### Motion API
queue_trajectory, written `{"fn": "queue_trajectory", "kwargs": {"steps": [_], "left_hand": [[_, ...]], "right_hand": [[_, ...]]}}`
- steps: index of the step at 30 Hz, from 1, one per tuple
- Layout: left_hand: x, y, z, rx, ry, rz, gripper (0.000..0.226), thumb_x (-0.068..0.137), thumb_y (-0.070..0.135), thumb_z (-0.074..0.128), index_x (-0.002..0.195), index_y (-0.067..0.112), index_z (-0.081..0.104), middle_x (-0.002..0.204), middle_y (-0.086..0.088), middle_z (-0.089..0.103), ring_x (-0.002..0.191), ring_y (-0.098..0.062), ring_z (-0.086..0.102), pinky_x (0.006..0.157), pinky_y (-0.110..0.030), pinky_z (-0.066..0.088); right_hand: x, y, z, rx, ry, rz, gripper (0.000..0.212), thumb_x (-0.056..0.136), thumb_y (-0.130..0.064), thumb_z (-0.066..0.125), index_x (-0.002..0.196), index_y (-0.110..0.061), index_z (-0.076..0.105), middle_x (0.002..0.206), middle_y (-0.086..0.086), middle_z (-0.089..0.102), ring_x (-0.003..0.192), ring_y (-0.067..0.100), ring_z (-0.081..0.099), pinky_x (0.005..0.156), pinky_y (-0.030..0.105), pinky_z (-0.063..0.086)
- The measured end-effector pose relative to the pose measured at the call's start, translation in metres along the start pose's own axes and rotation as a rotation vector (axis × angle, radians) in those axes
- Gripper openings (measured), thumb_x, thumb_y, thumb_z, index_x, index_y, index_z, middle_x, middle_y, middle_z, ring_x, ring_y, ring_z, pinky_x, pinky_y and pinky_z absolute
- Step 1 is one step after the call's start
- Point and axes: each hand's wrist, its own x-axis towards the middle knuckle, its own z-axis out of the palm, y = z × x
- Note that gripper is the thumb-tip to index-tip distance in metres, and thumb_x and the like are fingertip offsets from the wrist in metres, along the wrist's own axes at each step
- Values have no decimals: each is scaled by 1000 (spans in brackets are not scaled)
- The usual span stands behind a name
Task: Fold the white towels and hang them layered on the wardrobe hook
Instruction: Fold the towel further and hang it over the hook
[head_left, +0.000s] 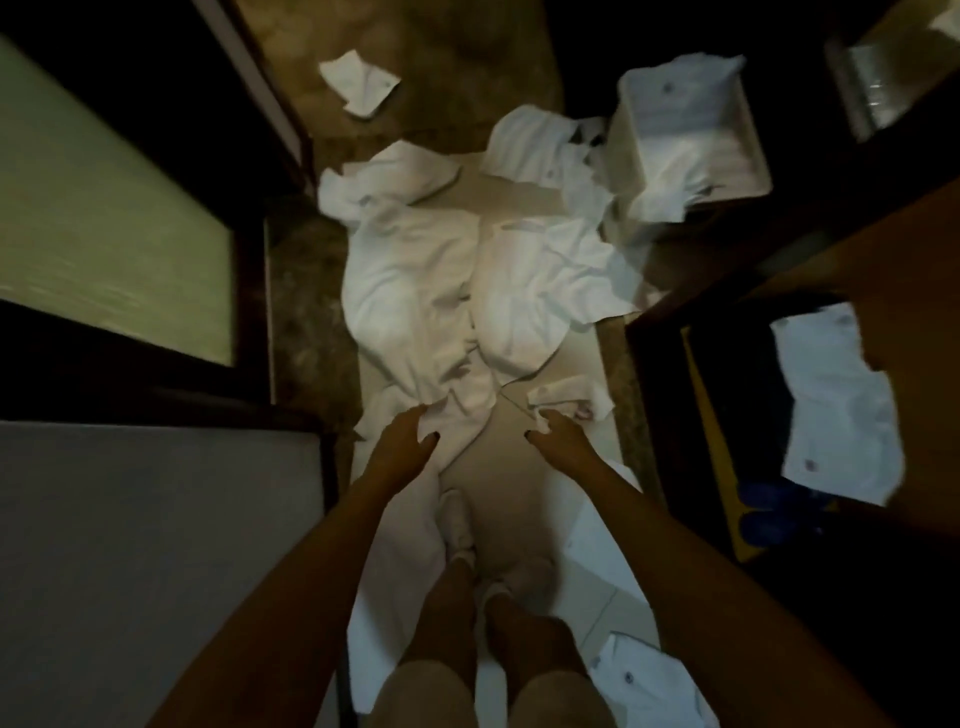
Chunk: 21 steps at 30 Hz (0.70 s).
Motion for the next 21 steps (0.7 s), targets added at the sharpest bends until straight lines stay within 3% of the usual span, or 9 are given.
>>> {"fn": "queue_trajectory", "kwargs": {"steps": [6, 10, 13, 21], "left_hand": [[69, -79, 16, -105, -8, -155, 53, 98, 21, 58, 145, 5, 40, 143, -19, 47, 133, -31, 41, 106, -29, 28], [125, -113, 51, -196, -2, -223, 50, 97, 22, 58, 143, 9, 42, 142, -16, 48, 132, -29, 44, 106, -32, 31], [178, -134, 87, -258, -3, -251, 49, 98, 22, 57, 143, 8, 42, 142, -16, 48, 130, -30, 45, 105, -34, 35], [339, -200, 198, -513, 93, -423, 41, 99, 25, 54, 135, 7, 49, 131, -14, 57, 119, -29, 53, 83, -22, 35]], "right_hand": [[98, -8, 54, -51, -63, 41, 55, 98, -22, 57, 148, -8, 37, 149, 17, 42, 132, 31, 46, 91, 28, 39], [170, 5, 81, -138, -108, 36, 54, 97, -20, 57, 147, -7, 39, 148, 17, 44, 134, 31, 44, 101, 32, 37], [231, 19, 96, -213, -123, -5, 46, 98, -17, 55, 141, -3, 45, 142, 21, 49, 128, 34, 48, 96, 32, 39], [417, 65, 143, -275, -82, -48, 56, 98, -26, 57, 147, -6, 38, 146, 18, 46, 134, 32, 44, 109, 41, 38]]}}
